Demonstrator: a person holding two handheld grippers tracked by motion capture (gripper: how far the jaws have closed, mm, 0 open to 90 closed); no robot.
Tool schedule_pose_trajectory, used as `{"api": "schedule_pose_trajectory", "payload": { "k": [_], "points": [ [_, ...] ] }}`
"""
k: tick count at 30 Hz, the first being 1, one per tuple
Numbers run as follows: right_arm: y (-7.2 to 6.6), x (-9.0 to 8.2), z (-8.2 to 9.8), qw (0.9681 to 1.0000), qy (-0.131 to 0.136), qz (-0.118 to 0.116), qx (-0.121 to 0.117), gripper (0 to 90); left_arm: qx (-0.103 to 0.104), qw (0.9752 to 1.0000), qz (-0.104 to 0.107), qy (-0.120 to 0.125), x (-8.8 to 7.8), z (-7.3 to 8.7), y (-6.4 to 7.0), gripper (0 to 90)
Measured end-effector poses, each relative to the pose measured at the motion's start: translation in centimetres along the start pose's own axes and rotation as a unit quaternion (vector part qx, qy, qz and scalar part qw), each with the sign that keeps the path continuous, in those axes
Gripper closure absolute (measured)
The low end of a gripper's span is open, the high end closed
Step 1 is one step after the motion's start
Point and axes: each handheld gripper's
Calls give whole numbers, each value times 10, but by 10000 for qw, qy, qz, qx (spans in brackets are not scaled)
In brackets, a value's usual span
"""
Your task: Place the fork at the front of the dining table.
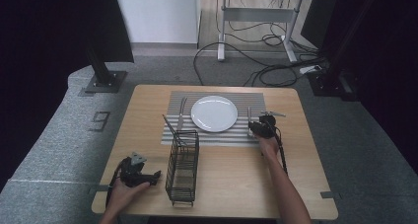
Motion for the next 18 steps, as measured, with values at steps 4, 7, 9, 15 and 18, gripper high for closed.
{"api": "schedule_pose_trajectory", "payload": {
  "k": [4, 7, 9, 15, 18],
  "points": [
    [-5, -27, -1, 9994, 115, -230, -251, 509, 5, 10000, 8, 4, 0, 0, 0, 19],
    [-8, -46, 6, 9986, 123, -303, -421, 464, 13, 10000, 18, 4, 0, 0, 0, 18],
    [-9, -55, 12, 9980, 97, -358, -512, 453, 23, 10000, 20, -4, 0, 0, 0, 18],
    [-12, -64, 31, 9962, -21, -481, -728, 533, 25, 10000, 26, -10, 1, 0, -1, 14],
    [-12, -60, 35, 9958, -55, -456, -793, 617, 28, 10000, 29, -11, 1, 0, -1, 14]
  ]
}}
Point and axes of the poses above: each handheld gripper's, and its own axes: x roughly forward along the jaws, z roughly out of its underside, y roughly to its right, and after that the axes turned 15 degrees about y, right-handed
